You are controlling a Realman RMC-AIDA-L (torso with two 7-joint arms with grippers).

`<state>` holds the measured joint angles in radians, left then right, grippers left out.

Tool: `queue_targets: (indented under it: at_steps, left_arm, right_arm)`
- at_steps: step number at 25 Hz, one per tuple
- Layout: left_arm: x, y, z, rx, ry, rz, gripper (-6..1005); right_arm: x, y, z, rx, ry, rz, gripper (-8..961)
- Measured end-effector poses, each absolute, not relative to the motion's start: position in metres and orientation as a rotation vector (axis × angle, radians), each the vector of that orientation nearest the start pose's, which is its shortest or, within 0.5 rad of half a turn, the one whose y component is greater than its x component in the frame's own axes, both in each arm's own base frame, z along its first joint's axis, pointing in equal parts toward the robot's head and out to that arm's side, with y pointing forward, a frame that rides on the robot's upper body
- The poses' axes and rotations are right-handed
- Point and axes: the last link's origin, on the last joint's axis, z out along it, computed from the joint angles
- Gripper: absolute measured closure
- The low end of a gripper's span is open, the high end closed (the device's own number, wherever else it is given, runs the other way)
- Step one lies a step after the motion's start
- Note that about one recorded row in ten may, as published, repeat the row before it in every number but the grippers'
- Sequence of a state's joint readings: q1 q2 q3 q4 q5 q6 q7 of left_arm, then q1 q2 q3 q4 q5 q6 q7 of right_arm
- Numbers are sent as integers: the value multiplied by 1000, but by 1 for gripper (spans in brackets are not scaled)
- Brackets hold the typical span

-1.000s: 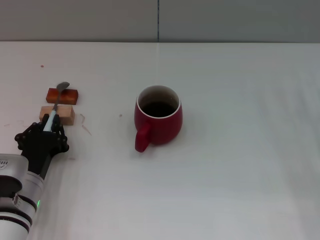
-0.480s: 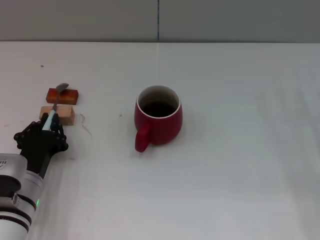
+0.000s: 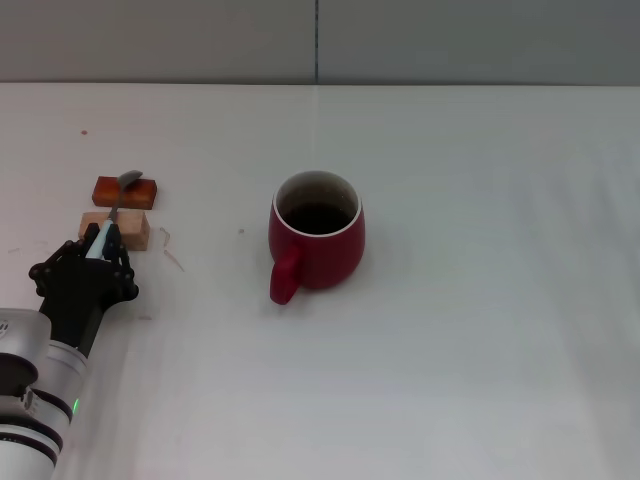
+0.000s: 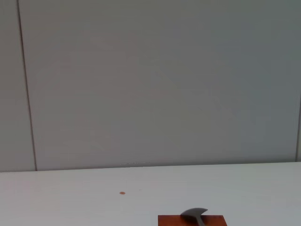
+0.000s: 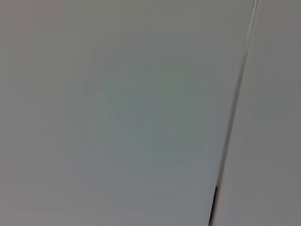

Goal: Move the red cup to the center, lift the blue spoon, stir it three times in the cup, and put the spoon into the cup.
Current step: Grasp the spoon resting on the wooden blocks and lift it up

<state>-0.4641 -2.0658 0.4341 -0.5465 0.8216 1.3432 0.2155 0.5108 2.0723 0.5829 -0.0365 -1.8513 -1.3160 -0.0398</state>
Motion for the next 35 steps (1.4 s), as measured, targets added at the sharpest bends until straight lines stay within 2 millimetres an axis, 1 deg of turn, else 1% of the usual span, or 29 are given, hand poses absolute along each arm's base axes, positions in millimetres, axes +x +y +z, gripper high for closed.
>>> queue_targets:
  at_steps: [10, 18, 32, 35]
  left_arm:
    - [-338, 248, -75, -1586, -727, -466, 829]
    - [-337, 250, -74, -1578, -762, -524, 829]
    - [-339, 249, -74, -1580, -771, -523, 829]
    - [-342, 248, -73, -1569, -801, -536, 829]
  right_arm:
    - [342, 340, 41, -1432, 266, 512, 356]
    - [342, 340, 41, -1433, 264, 513, 356]
    - [341, 340, 40, -1433, 267, 519, 356]
    - [341, 340, 40, -1433, 269, 518, 356]
